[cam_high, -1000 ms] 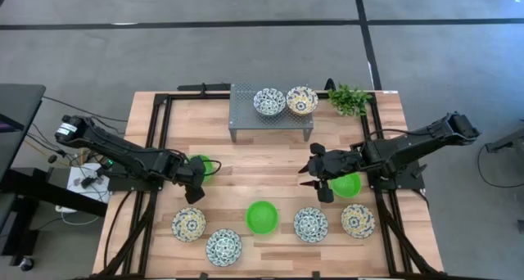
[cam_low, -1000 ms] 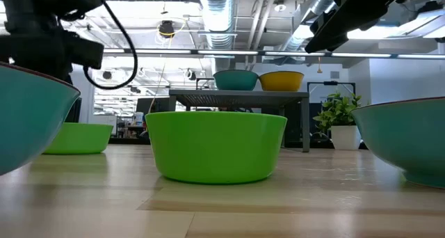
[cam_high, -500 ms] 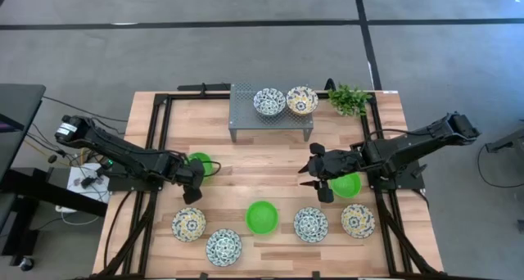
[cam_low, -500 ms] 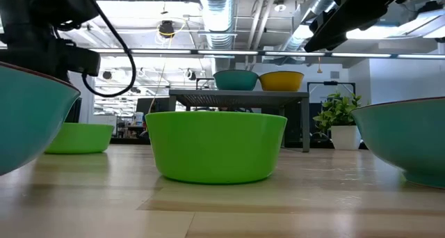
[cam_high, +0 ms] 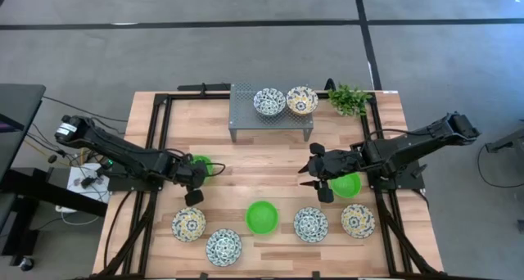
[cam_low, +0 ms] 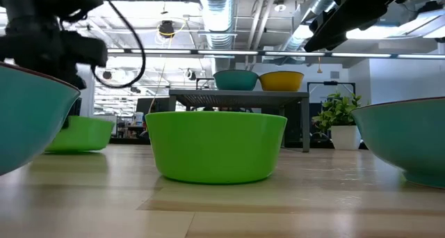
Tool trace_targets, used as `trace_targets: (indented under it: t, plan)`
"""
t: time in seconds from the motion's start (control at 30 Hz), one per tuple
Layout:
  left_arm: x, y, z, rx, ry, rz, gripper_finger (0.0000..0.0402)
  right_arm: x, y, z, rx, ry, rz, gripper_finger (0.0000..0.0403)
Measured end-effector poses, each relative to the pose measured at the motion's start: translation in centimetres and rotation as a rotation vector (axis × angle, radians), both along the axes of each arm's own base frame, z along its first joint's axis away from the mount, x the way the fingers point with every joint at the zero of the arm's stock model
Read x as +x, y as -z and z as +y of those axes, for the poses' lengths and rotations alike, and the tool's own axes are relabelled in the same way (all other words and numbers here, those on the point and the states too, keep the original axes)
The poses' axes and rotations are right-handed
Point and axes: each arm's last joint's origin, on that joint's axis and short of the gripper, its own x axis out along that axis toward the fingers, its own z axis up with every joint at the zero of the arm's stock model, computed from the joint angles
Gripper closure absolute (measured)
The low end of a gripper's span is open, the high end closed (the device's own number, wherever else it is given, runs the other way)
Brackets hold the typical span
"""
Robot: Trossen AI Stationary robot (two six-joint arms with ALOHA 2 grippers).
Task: Pick & Place Mini bowls
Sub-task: Put the left green bowl on the shelf
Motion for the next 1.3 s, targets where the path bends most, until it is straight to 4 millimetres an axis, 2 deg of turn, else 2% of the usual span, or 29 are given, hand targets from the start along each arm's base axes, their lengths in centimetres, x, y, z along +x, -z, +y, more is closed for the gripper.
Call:
trace_targets:
  t: [0.2,0.37,0.67,0.83,1.07,1.3]
  plan:
    - [1.7,-3.0,-0.5,0.040,0.110,-0.106,0.0392,0.1,-0.1,0.0,0.002,0.000,-0.009,0.0218]
    - [2.8,-5.6,-0.5,0.186,0.257,-0.188,0.0393,0.1,-0.1,0.0,0.002,0.000,-0.009,0.0218]
    - [4.5,-9.9,1.1,0.324,0.327,-0.288,0.0393,0.1,-0.1,0.0,0.002,0.000,-0.009,0.0218]
    - [5.1,-11.6,3.7,0.436,0.270,-0.291,0.0389,0.1,-0.1,0.0,0.002,0.000,-0.008,0.0218]
    - [5.7,-12.3,8.5,0.539,0.175,-0.235,0.0392,0.1,-0.1,0.0,-0.033,-0.029,-0.020,0.0218]
    - [8.0,-12.7,12.9,0.572,0.099,-0.169,0.0394,0.4,-0.3,-0.6,-0.032,-0.003,-0.042,0.0218]
